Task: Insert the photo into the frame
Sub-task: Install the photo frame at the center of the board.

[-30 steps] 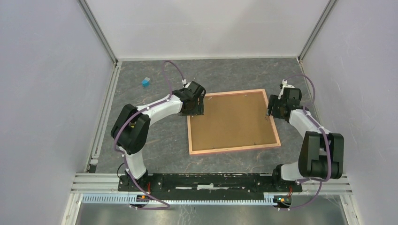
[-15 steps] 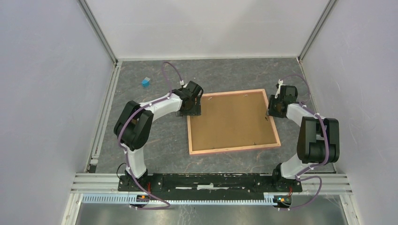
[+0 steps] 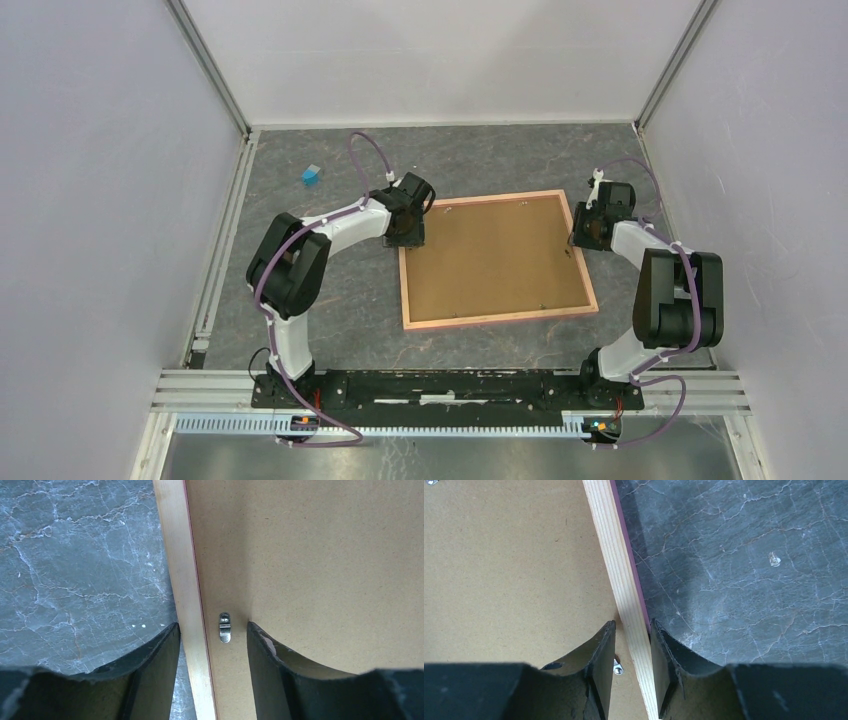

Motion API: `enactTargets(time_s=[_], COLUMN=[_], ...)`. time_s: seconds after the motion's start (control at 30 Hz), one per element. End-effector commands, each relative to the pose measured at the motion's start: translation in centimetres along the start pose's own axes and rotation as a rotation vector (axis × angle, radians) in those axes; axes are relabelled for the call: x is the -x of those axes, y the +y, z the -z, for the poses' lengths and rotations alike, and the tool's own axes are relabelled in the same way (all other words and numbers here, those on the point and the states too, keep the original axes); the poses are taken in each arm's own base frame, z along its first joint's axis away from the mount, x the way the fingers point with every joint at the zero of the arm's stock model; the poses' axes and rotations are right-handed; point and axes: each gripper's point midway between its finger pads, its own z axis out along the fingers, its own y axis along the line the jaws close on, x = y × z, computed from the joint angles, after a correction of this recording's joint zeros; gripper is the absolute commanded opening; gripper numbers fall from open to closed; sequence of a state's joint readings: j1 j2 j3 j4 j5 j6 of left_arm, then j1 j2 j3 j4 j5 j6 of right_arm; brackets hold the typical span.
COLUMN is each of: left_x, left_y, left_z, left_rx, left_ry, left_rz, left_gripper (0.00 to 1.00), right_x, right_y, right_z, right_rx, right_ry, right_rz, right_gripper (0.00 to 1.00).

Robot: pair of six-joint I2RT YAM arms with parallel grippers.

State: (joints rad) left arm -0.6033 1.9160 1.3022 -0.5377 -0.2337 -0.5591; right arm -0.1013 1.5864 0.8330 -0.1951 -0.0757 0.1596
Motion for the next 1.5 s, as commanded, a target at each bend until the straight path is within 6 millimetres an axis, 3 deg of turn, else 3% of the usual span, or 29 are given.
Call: enactTargets(time_s=[0.0, 0.13, 0.4, 0.8, 0.97, 1.03, 1.2, 1.33, 1.47], left_x=[0.4, 0.3, 0.5, 2.2, 1.8, 1.3, -0.5, -2.0, -3.5], left_y=[0.7, 1.1, 1.8, 1.6, 1.2, 1.1, 0.9, 0.3, -0.9], left_z=[0.7, 0.4, 1.0, 0.1, 0.3, 0.8, 1.8, 2.8, 4.0], left_rx=[0.008, 0.011, 0.017, -0.039, -0.074, -0.095, -0.147, -0.222, -0.322], left_ry=[-0.029, -0.024, -0.043, -0.08, -0.078, -0.073, -0.021, 0.009, 0.037], left_rz=[-0.03, -0.024, -0.003, 0.089, 0.108, 0.115, 0.12, 0.143, 0.165], left_gripper=[0.57, 0.54, 0.29, 0.27, 0.26, 0.3, 0.53, 0.6, 0.65], right_x=[1.7, 1.8, 1.8, 1.8, 1.8, 1.8, 1.7, 1.9, 2.6], right_y=[0.4, 0.5, 0.5, 0.7, 0.9, 1.0, 1.2, 1.7, 2.9], right_z=[0.2, 0.3, 0.4, 0.6, 0.7, 0.6, 0.4, 0.2, -0.4], right_rx=[0.027, 0.033, 0.029, 0.043, 0.058, 0.062, 0.074, 0.099, 0.134], right_ry=[-0.051, -0.053, -0.056, -0.062, -0.072, -0.072, -0.063, -0.065, -0.067], right_rz=[0.008, 0.01, 0.012, 0.016, 0.019, 0.019, 0.015, 0.006, -0.001], right_gripper=[0.37, 0.33, 0.31, 0.29, 0.3, 0.35, 0.51, 0.64, 0.7])
